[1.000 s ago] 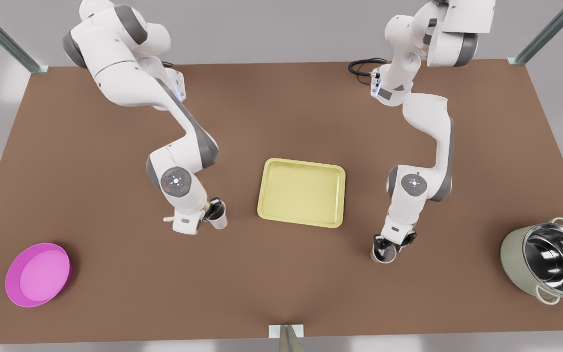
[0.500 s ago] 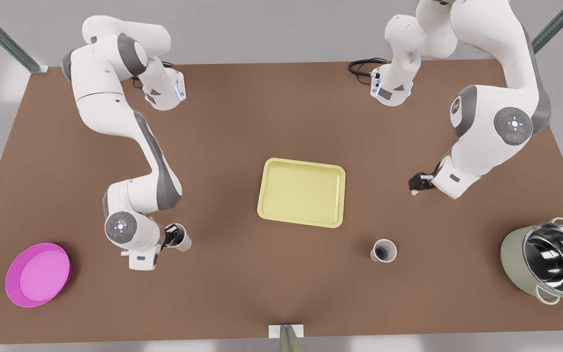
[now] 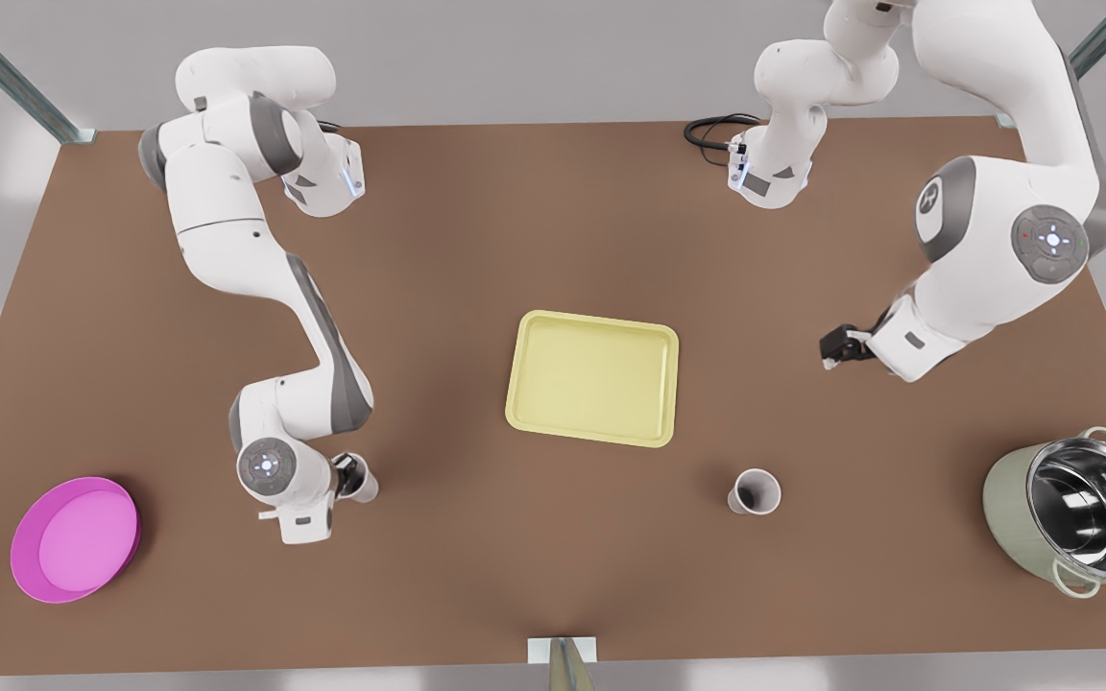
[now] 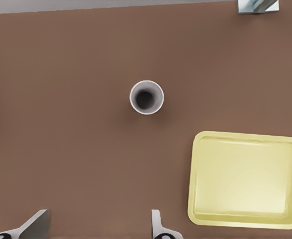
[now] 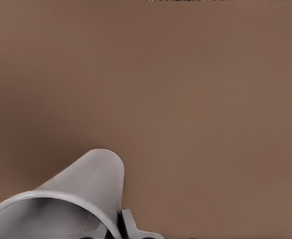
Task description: Use the left arm to pick up the white IKEA cup from the tray and place it on the middle-left position; use the right arm to pick up the white IKEA cup from the tray and place it on the middle-right position
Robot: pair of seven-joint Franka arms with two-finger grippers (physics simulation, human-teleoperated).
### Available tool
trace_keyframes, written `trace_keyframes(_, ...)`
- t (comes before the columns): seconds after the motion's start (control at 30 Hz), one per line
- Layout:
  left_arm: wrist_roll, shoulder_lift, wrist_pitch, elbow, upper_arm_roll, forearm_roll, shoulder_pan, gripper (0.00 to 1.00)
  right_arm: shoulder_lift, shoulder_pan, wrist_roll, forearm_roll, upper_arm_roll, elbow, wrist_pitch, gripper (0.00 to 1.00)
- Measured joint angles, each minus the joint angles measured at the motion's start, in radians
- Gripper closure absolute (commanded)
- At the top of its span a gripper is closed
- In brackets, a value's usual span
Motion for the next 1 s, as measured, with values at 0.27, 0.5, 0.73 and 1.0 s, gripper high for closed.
trace_keyframes(0.27,0.042,0.027,0.000,-0.001,0.001,0.003,0.006,0.00,-0.002,0.003,-0.044,-0.004,-0.002,0.001,0.032,0.63)
trace_keyframes(0.5,0.065,0.033,0.005,0.000,0.001,0.004,0.009,0.00,-0.040,0.003,-0.064,0.017,0.000,0.000,0.017,0.17)
trace_keyframes(0.73,0.080,0.034,0.007,0.000,0.001,0.004,0.008,0.00,-0.298,0.027,-0.026,0.068,0.026,0.001,-0.206,0.00)
trace_keyframes(1.0,0.090,0.034,0.007,0.000,0.001,0.003,0.009,0.00,-0.424,-0.071,0.158,0.068,-0.007,0.002,-0.388,0.00)
